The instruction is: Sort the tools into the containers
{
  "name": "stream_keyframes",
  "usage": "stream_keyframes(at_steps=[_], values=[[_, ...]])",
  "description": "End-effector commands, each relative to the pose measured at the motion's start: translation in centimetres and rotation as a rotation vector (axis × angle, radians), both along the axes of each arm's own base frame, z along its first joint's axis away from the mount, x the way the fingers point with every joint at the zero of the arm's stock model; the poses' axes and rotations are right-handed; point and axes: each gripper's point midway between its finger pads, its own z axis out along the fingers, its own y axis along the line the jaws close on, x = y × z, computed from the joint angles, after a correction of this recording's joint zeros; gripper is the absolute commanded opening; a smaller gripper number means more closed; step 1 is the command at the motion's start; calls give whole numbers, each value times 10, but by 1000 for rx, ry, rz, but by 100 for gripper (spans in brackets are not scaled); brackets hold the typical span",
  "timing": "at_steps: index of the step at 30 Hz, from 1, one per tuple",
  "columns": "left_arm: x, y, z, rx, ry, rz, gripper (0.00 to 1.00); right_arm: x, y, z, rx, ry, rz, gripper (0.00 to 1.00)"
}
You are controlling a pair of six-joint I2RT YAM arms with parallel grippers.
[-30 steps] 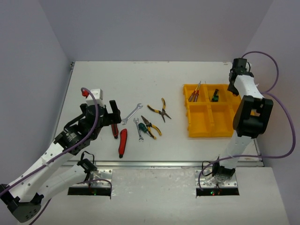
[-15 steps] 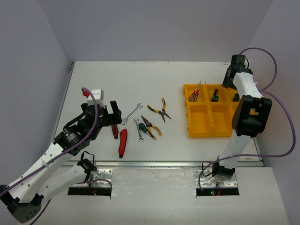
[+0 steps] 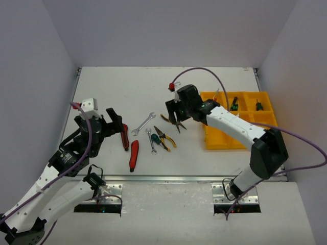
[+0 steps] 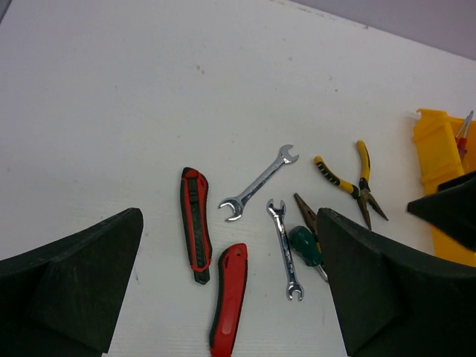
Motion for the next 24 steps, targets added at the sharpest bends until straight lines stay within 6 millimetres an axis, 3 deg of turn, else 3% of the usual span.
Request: stream_keyframes(at_steps=[1, 5, 8, 17, 24], values=[[2, 8, 14, -34, -54, 47, 100, -27, 63, -35, 33, 74, 113, 65], [3, 9, 11, -26, -39, 57, 100, -41, 102, -70, -63, 122, 183, 60], [3, 9, 10, -23, -35, 58, 100, -41, 122, -78, -74, 128, 200, 56], [1, 11, 14, -35, -49, 63, 100, -36, 128, -113, -182, 158, 192, 42], [3, 7, 11, -25, -36, 48, 100, -39, 123, -128, -230, 160, 179, 41]])
